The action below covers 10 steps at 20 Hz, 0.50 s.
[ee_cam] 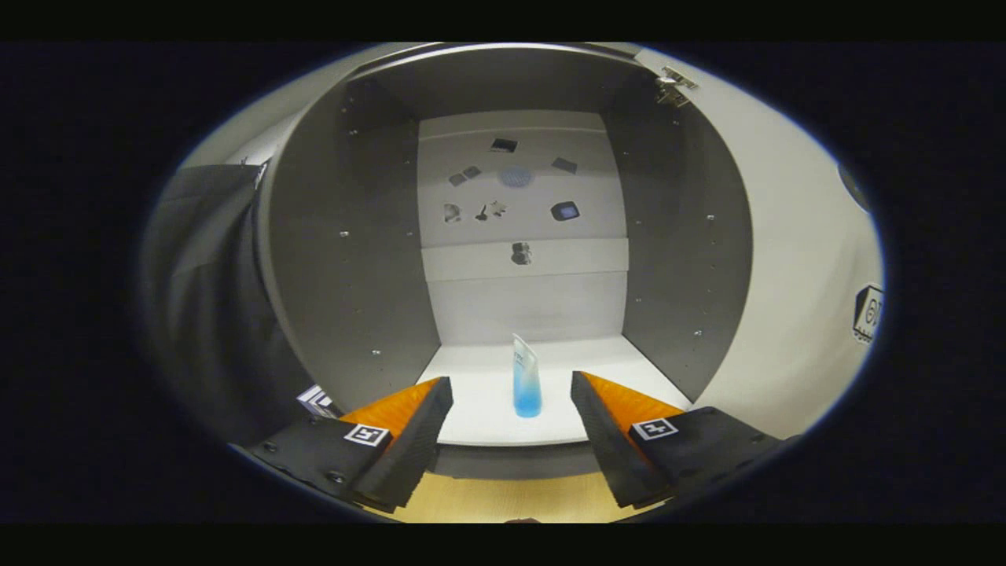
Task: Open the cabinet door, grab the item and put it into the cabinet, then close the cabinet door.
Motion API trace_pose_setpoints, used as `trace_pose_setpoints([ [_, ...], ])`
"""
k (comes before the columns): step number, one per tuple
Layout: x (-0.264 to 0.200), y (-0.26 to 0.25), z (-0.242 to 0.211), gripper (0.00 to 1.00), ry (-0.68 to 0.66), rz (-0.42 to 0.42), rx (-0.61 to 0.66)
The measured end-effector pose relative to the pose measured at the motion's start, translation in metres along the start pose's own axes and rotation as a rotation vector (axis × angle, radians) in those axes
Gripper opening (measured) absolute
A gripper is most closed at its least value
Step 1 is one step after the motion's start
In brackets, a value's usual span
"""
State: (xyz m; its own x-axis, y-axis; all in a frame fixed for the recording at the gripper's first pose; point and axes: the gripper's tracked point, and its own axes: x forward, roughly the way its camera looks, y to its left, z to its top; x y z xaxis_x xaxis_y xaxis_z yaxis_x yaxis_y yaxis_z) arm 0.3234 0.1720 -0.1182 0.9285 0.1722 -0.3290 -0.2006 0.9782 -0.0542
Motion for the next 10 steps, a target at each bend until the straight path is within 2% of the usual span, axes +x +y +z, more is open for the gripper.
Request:
trace_pose_setpoints([
  [3,-0.06,0.005,-0.003,0.97,-0.069,0.006,0.026],
  [6,-0.122,0.004,-0.005,0.97,-0.122,0.048,0.061],
  [8,-0.172,-0.009,-0.004,0.97,-0.17,0.068,0.063],
  [10,-0.214,-0.031,-0.008,0.97,-0.203,0.054,0.071],
])
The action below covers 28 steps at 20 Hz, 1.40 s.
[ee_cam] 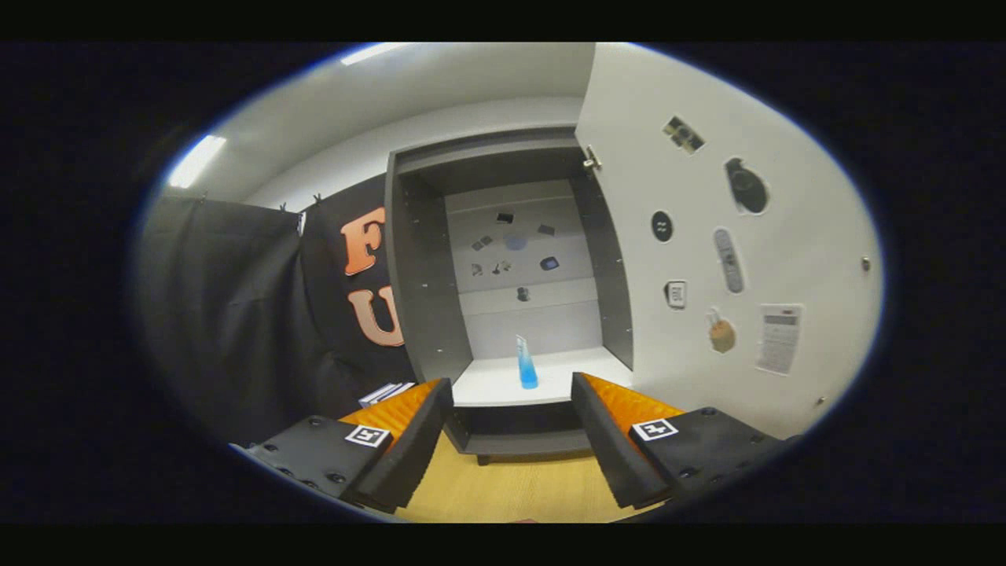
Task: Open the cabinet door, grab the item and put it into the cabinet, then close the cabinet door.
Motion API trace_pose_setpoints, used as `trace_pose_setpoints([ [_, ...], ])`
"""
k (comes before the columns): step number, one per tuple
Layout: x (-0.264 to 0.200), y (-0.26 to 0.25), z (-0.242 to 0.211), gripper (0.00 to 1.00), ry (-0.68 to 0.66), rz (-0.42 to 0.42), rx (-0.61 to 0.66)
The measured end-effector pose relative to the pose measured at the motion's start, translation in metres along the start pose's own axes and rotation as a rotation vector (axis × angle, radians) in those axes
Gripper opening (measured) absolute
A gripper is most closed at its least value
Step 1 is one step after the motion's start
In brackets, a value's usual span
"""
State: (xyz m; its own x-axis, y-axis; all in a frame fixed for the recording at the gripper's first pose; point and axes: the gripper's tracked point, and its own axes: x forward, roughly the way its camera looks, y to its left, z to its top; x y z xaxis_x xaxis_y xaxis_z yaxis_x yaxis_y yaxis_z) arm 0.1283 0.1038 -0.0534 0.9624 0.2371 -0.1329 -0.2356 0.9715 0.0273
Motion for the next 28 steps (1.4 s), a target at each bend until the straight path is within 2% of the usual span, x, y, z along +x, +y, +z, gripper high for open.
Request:
trace_pose_setpoints([
  [3,-0.06,-0.031,0.005,0.97,-0.036,-0.017,0.001],
  [6,-0.114,-0.063,0.023,0.97,-0.143,-0.001,-0.012],
  [9,-0.166,-0.105,0.023,0.96,-0.154,-0.015,0.025],
  [11,-0.193,-0.14,0.023,0.96,-0.161,-0.058,0.014],
  [14,-0.219,-0.202,0.025,0.96,-0.163,-0.182,-0.017],
  [16,-0.224,-0.232,0.029,0.96,-0.157,-0.259,-0.038],
  [18,-0.217,-0.253,0.029,0.96,-0.139,-0.3,-0.055],
  [28,-0.13,-0.277,0.037,0.97,-0.116,-0.223,0.017],
])
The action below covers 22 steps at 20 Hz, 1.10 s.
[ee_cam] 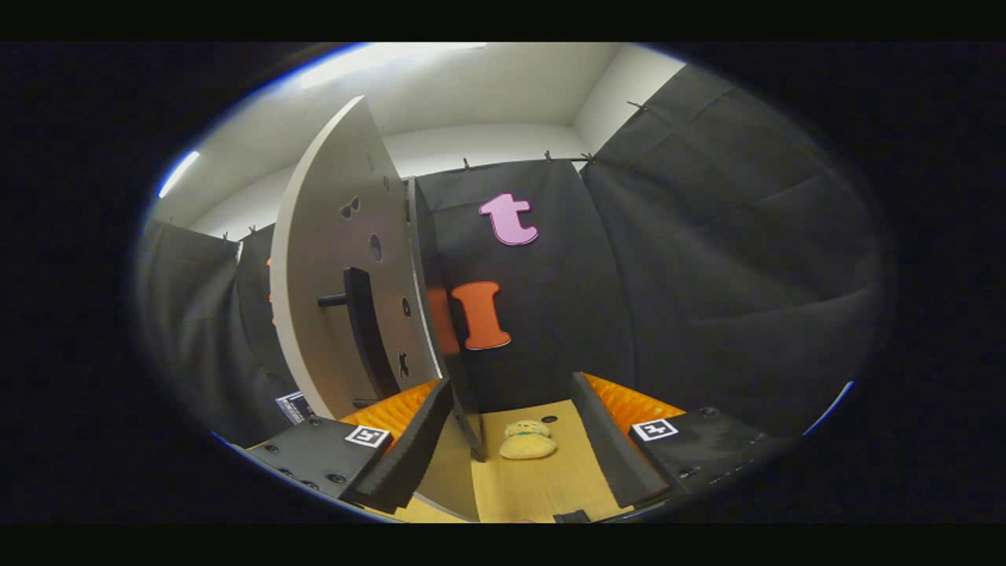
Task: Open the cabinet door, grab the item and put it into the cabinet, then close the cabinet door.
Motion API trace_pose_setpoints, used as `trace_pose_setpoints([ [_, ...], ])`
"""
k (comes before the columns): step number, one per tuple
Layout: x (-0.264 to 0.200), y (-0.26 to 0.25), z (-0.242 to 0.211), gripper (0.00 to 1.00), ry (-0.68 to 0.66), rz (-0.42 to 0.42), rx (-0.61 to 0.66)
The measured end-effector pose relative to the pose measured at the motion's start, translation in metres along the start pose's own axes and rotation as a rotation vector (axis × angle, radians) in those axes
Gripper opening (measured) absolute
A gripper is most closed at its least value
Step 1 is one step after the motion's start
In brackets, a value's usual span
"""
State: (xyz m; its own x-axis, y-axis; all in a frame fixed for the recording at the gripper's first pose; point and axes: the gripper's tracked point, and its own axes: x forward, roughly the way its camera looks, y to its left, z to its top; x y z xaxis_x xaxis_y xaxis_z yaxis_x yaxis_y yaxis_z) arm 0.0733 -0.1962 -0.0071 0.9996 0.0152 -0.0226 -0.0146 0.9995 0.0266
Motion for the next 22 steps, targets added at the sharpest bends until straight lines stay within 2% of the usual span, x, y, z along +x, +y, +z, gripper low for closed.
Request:
trace_pose_setpoints([
  [4,0.013,0.011,0.001,0.96,0.005,0.014,-0.022],
  [14,0.008,0.019,0.002,0.96,-0.01,-0.057,-0.067],
  [22,-0.003,0.064,-0.003,0.96,-0.025,-0.139,-0.13],
])
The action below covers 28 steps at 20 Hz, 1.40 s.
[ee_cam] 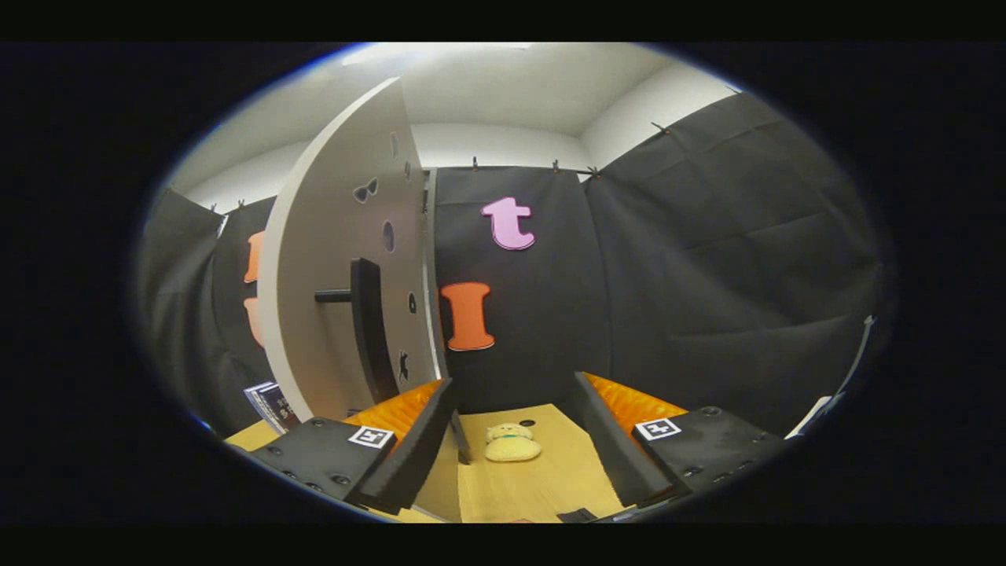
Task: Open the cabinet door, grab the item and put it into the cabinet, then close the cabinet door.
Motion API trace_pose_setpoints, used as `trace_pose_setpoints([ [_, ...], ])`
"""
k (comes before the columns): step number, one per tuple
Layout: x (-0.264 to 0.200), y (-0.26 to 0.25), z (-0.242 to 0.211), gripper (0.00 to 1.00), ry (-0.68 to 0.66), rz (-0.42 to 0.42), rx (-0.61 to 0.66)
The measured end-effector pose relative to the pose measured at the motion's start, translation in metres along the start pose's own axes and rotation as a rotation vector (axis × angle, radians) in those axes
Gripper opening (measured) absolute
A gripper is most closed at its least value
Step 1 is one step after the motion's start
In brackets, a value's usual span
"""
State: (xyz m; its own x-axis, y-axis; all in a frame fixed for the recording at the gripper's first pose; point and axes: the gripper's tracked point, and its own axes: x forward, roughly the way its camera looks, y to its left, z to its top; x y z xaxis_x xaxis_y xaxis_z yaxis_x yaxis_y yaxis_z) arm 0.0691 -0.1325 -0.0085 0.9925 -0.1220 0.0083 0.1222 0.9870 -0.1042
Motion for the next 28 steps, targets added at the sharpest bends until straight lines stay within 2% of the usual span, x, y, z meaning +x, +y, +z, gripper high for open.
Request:
trace_pose_setpoints([
  [7,-0.01,0.066,-0.006,0.97,-0.007,-0.013,-0.003],
  [16,0.013,0.188,-0.024,0.97,0.005,0.137,0.061],
  [20,0.033,0.206,-0.024,0.98,-0.001,0.177,0.02],
  [23,0.045,0.24,-0.033,0.97,0.003,0.211,0.022],
  [28,0.052,0.234,-0.031,0.98,0.002,0.221,0.033],
])
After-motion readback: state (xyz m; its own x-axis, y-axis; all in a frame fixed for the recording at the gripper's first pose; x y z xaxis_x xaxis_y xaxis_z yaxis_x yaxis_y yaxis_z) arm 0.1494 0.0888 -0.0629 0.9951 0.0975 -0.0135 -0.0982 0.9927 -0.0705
